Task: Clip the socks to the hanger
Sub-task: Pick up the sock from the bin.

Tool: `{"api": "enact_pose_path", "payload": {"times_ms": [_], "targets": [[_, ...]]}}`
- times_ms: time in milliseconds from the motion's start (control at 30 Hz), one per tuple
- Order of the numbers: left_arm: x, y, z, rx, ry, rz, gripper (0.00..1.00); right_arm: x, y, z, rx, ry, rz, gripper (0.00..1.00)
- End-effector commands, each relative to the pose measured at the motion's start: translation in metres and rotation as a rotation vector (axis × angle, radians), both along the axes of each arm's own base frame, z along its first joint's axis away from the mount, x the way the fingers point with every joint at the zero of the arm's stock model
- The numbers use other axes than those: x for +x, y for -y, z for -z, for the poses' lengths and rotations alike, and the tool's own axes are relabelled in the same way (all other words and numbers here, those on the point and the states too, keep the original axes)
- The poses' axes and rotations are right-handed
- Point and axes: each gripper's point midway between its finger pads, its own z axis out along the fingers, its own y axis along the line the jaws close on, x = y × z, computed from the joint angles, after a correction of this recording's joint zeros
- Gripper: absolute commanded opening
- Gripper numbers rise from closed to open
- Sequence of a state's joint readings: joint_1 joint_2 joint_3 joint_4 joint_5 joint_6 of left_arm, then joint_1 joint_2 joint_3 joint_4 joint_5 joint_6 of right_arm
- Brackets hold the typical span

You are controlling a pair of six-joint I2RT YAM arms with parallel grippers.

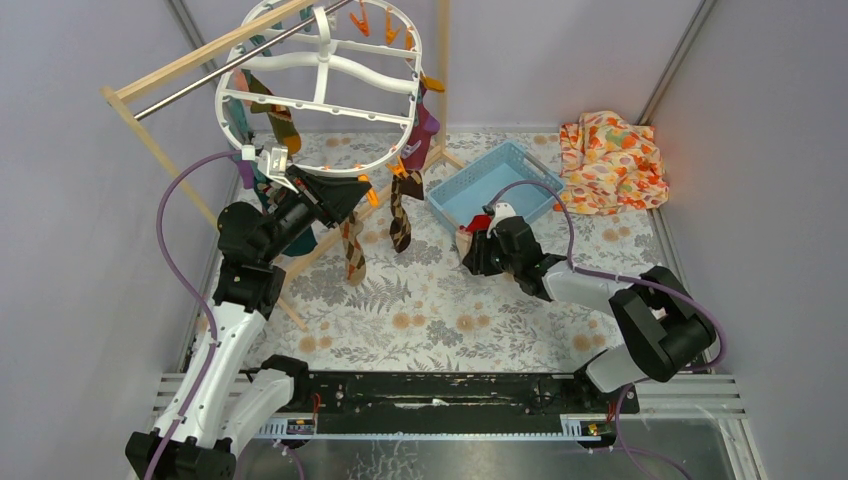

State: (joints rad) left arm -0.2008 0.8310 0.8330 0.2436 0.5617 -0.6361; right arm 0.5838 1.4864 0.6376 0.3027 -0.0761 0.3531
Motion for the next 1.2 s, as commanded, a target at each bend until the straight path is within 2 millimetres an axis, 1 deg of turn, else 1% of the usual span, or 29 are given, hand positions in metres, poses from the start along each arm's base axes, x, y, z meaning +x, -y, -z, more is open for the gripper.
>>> {"api": "enact_pose_path", "payload": {"times_ms": [0,33,100,167,267,367,500,633,767,900,967,1033,1167], "targets": [[-0.003,0.001,-0.008,0.002,0.040,0.017,0.00,0.017,-0.013,-0.023,0.092,0.095,-0.005,0.39],[-0.003,0.001,-0.007,0.003,0.039,0.016,0.00,0.018,-0.014,-0.025,0.101,0.098,-0.008,0.32],[-0.003,0.001,-0.007,0.003,0.037,0.015,0.00,0.017,-0.017,-0.027,0.115,0.097,-0.016,0.15],[-0.003,0.001,-0.007,0.003,0.038,0.015,0.00,0.014,-0.018,-0.030,0.127,0.097,-0.023,0.01],[-0.003,0.000,-0.006,0.003,0.038,0.013,0.00,0.008,-0.019,-0.039,0.153,0.097,-0.036,0.00],[-0.003,0.001,-0.006,0.000,0.038,0.016,0.00,-0.003,-0.023,-0.058,0.203,0.100,-0.073,0.00],[-0.006,0.001,-0.010,-0.007,0.047,0.020,0.00,-0.022,-0.026,-0.113,0.307,0.175,-0.135,0.00],[-0.011,0.003,-0.017,-0.053,0.041,0.048,0.00,-0.040,-0.026,-0.176,0.391,0.279,-0.206,0.00],[-0.018,0.006,-0.029,-0.120,0.040,0.089,0.00,-0.061,-0.034,-0.226,0.481,0.338,-0.321,0.00],[-0.029,0.012,-0.038,-0.184,0.044,0.165,0.00,-0.087,-0.049,-0.266,0.618,0.353,-0.480,0.00],[-0.033,0.014,-0.043,-0.211,0.043,0.196,0.00,-0.097,-0.054,-0.281,0.706,0.363,-0.528,0.00],[-0.036,0.015,-0.047,-0.235,0.045,0.214,0.00,-0.102,-0.056,-0.295,0.758,0.386,-0.548,0.00],[-0.041,0.016,-0.054,-0.272,0.042,0.245,0.00,-0.109,-0.063,-0.314,0.790,0.426,-0.576,0.00]]}}
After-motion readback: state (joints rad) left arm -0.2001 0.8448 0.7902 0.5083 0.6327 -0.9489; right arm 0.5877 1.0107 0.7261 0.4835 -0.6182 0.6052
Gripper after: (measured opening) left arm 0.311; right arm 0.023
